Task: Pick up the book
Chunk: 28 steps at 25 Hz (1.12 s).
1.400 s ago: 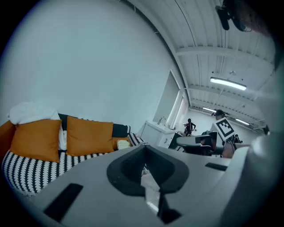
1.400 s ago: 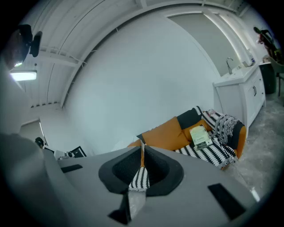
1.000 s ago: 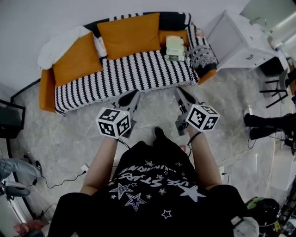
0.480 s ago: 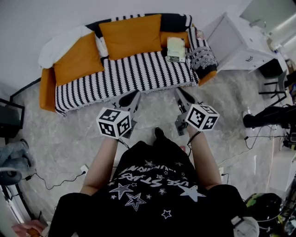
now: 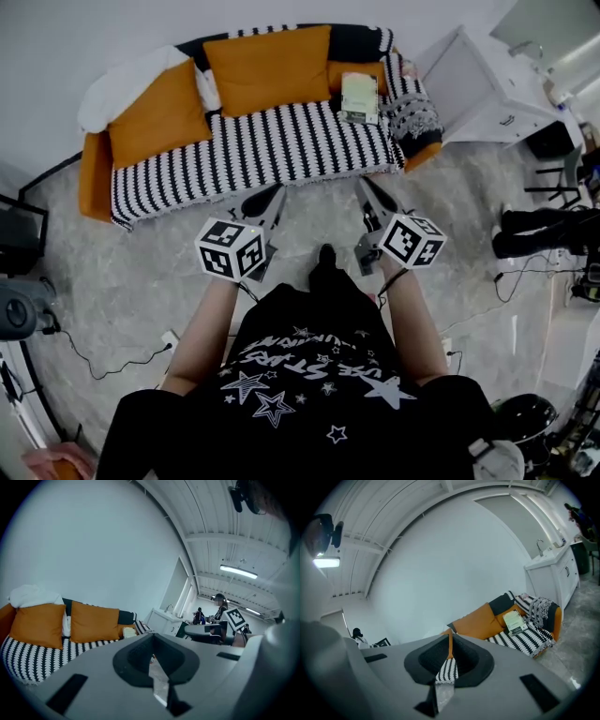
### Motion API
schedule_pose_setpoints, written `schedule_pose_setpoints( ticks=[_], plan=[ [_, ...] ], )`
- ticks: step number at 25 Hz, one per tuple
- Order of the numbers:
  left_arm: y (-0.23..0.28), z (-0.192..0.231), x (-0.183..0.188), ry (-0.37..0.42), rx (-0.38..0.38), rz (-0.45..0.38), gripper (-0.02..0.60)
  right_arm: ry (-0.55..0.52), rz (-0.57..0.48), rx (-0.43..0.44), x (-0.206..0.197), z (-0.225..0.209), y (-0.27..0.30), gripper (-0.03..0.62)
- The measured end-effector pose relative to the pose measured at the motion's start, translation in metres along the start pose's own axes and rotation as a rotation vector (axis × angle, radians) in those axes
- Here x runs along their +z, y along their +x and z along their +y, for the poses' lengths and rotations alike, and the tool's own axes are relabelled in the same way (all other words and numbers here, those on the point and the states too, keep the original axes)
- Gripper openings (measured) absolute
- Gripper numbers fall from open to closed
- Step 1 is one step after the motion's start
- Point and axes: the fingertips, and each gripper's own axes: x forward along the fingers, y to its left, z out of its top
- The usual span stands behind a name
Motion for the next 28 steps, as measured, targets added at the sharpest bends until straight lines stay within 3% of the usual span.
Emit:
schedule_pose_setpoints(
  ticks=[9, 22, 28],
  plan=[
    [0.049, 0.01, 0.006, 0.017, 0.023, 0.041, 0.008, 0.042, 0.023, -0.037, 0.018, -0.06, 0.023, 0.04],
    [0.178, 0.009, 0.033, 0.031, -0.002, 0.111, 0.008, 0.099, -0.001, -0.071, 0.1, -0.171, 0.06, 0.04],
    [0.213, 0.009, 0.041, 0.036, 0.022, 0.136, 0.008, 0.145, -0.006, -0.077, 0.117, -0.209, 0.067, 0.04]
  ],
)
